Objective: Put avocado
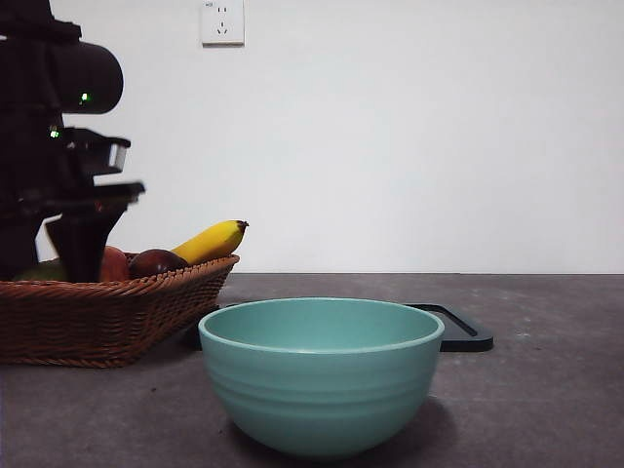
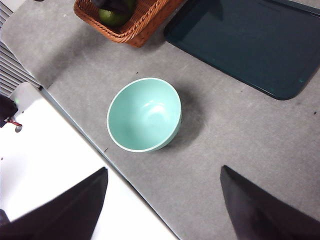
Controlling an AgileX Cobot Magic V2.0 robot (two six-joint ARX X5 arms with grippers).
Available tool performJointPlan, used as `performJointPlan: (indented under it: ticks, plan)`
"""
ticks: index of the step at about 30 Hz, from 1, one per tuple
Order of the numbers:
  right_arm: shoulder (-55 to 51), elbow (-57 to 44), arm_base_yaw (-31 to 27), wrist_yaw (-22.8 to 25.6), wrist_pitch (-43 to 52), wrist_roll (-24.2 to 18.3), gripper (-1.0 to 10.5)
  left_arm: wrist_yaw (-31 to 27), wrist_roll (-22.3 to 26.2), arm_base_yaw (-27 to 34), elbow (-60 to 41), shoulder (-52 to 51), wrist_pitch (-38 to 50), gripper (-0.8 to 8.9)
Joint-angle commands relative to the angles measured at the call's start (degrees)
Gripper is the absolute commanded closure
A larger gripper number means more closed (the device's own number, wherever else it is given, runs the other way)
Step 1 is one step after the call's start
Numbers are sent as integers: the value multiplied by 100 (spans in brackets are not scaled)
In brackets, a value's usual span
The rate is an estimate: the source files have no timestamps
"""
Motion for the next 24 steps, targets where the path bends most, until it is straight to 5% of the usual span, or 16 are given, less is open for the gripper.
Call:
performJointPlan:
  ticks: [1,15,24]
  plan:
    - [28,107,26,4,63,-2,586,332,-13,-66,317,-81,-74,633]
    - [28,107,26,166,68,20,586,1099,-28,-1458,605,-1585,-442,633]
    - [28,107,26,177,61,22,586,1091,-13,-2767,599,-1329,-203,632]
